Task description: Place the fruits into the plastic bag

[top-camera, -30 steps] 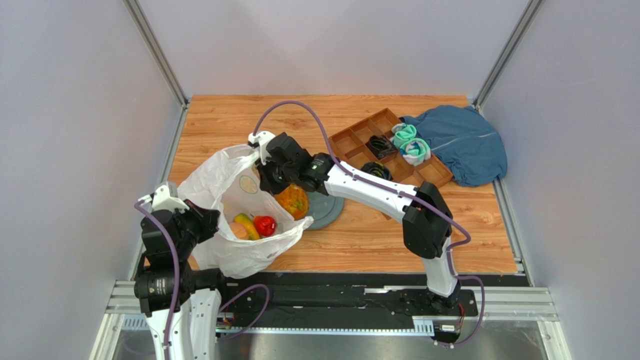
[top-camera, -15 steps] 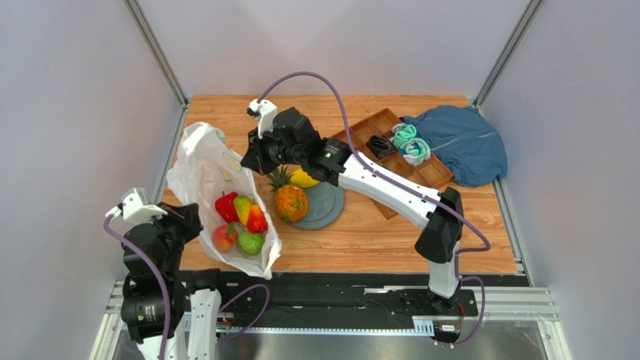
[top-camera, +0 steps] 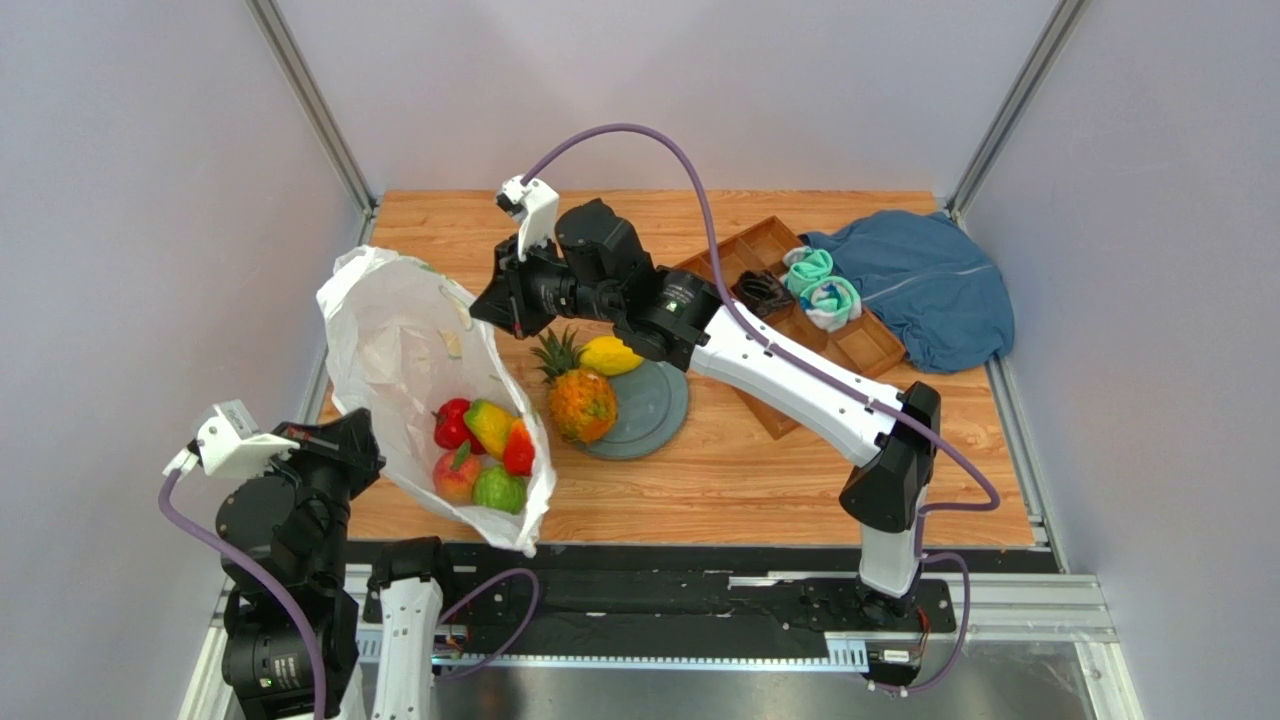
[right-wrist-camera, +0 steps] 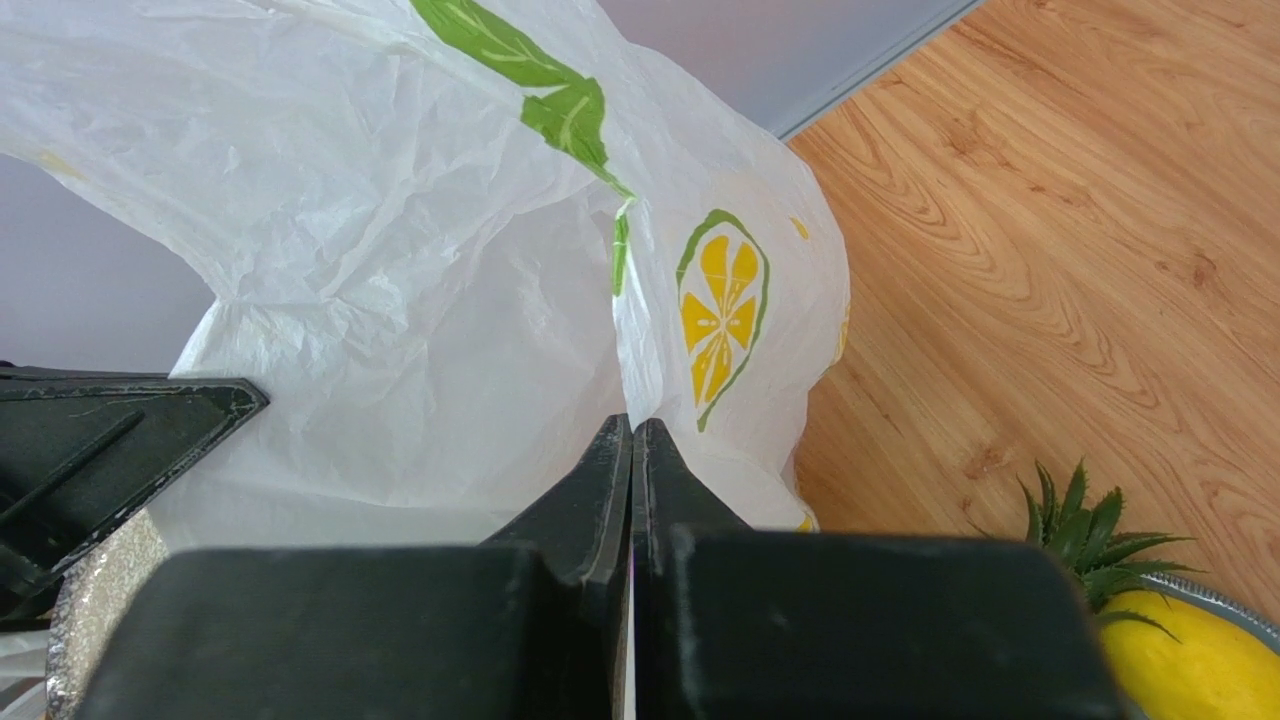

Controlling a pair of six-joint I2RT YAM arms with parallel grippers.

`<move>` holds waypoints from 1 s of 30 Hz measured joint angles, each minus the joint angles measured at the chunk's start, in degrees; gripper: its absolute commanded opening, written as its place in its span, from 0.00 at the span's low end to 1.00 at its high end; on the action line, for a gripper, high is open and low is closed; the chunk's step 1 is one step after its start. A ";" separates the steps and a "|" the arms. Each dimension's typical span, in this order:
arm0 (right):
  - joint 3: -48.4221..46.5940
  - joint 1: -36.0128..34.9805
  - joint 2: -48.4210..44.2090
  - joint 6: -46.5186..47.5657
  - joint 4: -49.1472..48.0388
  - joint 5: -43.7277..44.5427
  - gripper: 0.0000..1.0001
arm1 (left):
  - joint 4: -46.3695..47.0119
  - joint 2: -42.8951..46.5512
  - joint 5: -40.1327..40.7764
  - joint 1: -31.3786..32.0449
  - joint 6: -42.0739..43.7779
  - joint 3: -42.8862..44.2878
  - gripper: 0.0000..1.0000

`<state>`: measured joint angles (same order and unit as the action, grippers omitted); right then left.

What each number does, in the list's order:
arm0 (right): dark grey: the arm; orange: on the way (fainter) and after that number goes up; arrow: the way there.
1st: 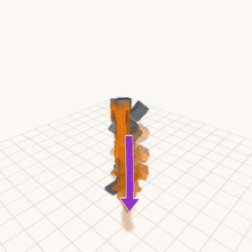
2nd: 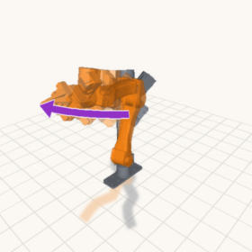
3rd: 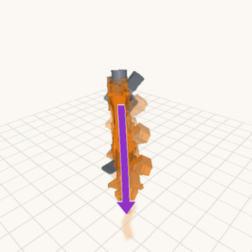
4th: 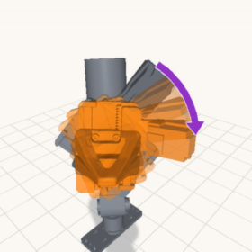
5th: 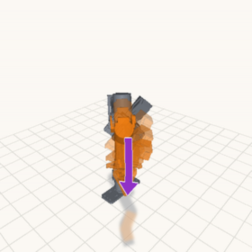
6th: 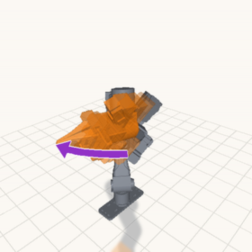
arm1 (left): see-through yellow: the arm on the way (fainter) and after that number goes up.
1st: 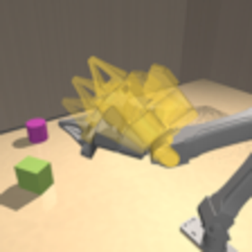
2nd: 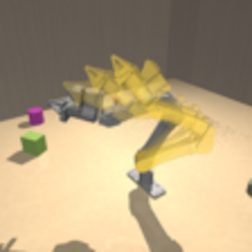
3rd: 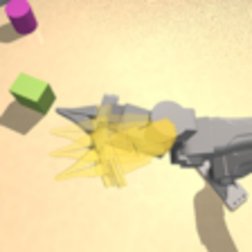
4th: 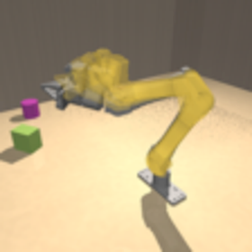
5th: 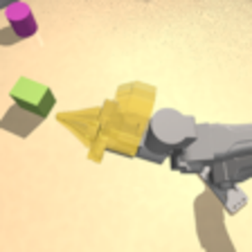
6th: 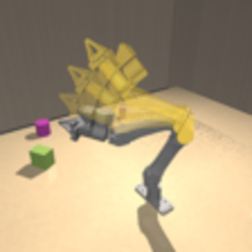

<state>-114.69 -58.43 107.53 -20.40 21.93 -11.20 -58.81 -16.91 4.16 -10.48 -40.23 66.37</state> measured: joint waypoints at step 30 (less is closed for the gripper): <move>2.58 1.77 1.27 0.76 5.03 0.44 0.97 | 0.13 4.20 -0.31 0.00 -0.11 -17.33 0.00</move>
<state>-112.12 -56.66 108.79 -19.64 26.96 -10.76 -58.67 -12.71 3.86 -10.48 -40.34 49.04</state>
